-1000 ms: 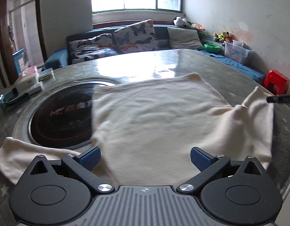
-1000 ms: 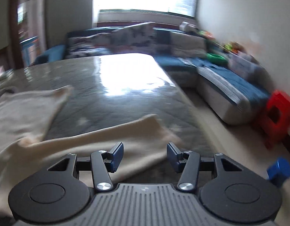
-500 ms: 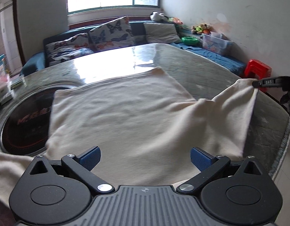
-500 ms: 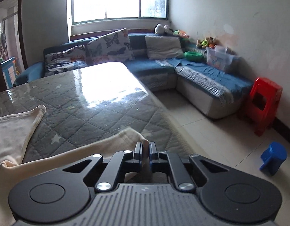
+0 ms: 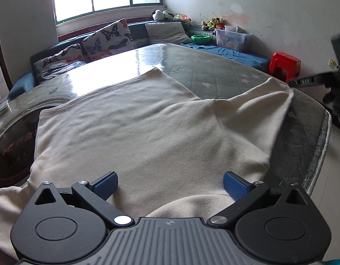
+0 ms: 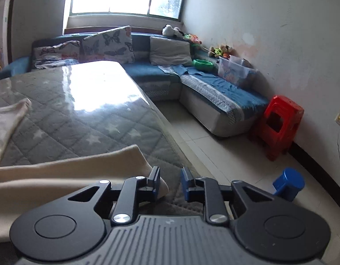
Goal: Fold clothes
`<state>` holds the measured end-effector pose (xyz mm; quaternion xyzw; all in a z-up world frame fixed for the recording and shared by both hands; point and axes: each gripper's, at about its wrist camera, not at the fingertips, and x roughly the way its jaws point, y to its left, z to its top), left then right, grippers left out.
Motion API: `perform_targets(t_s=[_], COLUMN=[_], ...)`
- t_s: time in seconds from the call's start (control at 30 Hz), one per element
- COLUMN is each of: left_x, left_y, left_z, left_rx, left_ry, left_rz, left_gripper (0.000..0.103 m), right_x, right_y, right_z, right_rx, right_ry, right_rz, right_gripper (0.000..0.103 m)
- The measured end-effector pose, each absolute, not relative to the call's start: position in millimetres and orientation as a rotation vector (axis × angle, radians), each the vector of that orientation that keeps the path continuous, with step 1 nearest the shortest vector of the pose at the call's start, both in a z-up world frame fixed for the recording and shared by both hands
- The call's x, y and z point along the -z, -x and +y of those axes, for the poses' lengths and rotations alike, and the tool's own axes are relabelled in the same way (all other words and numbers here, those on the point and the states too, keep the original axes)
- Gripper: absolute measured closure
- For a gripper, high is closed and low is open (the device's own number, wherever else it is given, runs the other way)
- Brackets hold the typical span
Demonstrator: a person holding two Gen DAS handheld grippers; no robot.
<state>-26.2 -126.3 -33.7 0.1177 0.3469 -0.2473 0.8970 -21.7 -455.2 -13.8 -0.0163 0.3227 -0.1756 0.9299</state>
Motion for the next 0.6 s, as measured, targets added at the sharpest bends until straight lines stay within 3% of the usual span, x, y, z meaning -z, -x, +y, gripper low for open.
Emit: perform_targets(t_s=[0.1,0.33,0.6], left_x=[33,33,32], left_y=[29,35,45], left_z=[-125,-121,-109], left_rx=[0.515,0.504,0.512], left_ry=[-0.246,-0.233,-0.202], left_rz=[0.719,0.72,0.72], left_gripper=[0.0,0.0,0.0], right_x=[-3,-17,14], right_y=[23,9,-21], right_z=[-434,-343,-286], right_rx=[0.255,-0.133,-0.216], right_ry=[0.051,0.121,0.247], right_rz=[0.623,0.58,0.667], right_gripper=[0.065,0.064,0.065])
